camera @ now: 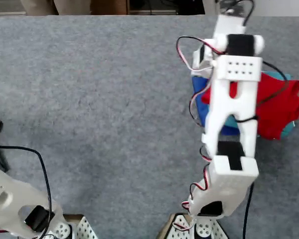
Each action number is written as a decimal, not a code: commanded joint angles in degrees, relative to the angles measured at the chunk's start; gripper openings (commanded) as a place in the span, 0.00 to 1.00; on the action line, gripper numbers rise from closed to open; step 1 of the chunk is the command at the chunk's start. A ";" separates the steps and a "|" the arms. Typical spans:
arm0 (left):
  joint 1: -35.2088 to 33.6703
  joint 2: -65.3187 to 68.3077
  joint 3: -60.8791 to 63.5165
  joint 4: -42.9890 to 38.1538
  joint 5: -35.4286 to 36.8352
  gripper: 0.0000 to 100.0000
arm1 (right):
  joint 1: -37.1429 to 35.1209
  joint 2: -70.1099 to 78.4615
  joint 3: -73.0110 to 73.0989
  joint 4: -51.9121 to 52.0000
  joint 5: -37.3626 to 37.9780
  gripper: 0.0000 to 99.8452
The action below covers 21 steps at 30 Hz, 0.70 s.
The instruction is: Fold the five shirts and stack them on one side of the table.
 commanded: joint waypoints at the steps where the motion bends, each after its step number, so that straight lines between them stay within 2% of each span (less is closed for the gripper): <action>1: 0.79 0.31 -5.19 6.33 0.26 0.01 | -1.01 0.66 -0.66 1.23 -0.53 0.24; 2: 1.14 -0.13 -6.15 9.05 0.26 0.04 | -1.01 0.66 -0.48 1.23 -0.53 0.21; 9: 8.44 -8.40 -11.78 24.88 -0.70 0.02 | -3.65 0.92 -0.22 1.32 2.02 0.00; 12: 15.03 -14.46 -9.76 28.84 -0.70 0.02 | -5.32 0.92 -0.57 1.32 2.37 0.01; 16: 24.79 -24.22 -0.62 29.45 -0.62 0.02 | -6.02 1.10 -0.22 1.32 2.81 0.01; 21: 39.38 -39.08 10.99 29.27 0.53 0.02 | -3.65 0.84 0.75 1.32 8.44 0.01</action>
